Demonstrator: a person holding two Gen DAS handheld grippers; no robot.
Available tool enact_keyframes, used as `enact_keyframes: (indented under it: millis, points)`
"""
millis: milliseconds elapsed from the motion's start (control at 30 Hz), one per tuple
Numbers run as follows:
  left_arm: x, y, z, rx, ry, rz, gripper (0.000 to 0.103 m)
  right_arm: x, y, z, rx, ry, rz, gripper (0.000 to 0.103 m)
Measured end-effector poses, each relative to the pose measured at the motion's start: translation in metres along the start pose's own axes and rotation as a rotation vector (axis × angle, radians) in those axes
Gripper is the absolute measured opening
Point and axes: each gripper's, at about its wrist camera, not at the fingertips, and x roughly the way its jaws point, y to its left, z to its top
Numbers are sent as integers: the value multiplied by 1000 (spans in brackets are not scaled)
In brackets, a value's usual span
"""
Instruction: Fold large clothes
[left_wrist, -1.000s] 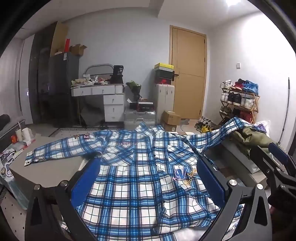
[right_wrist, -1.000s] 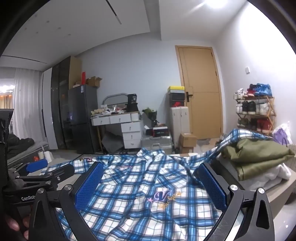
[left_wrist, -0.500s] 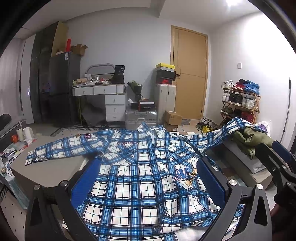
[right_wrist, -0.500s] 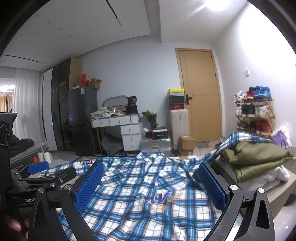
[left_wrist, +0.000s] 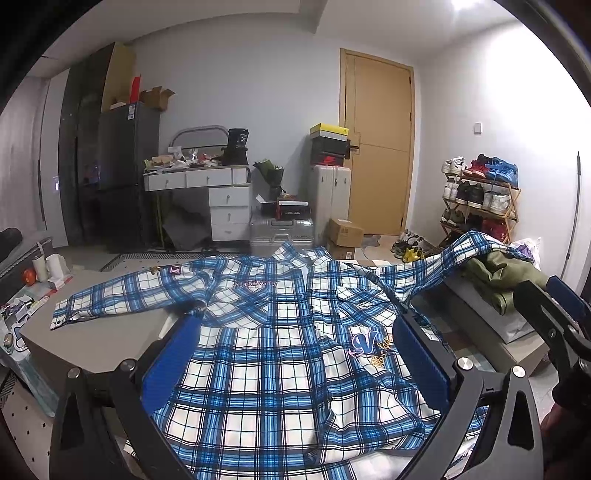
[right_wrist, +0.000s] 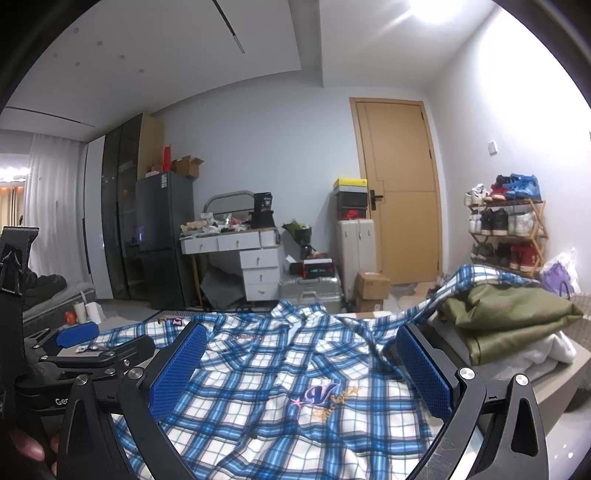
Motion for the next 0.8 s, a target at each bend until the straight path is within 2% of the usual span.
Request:
enact_keyframes:
  millis: [800]
  points:
    - [4,-5,0,5,14,0,102,3,-1,-1,-2,26,-27,103]
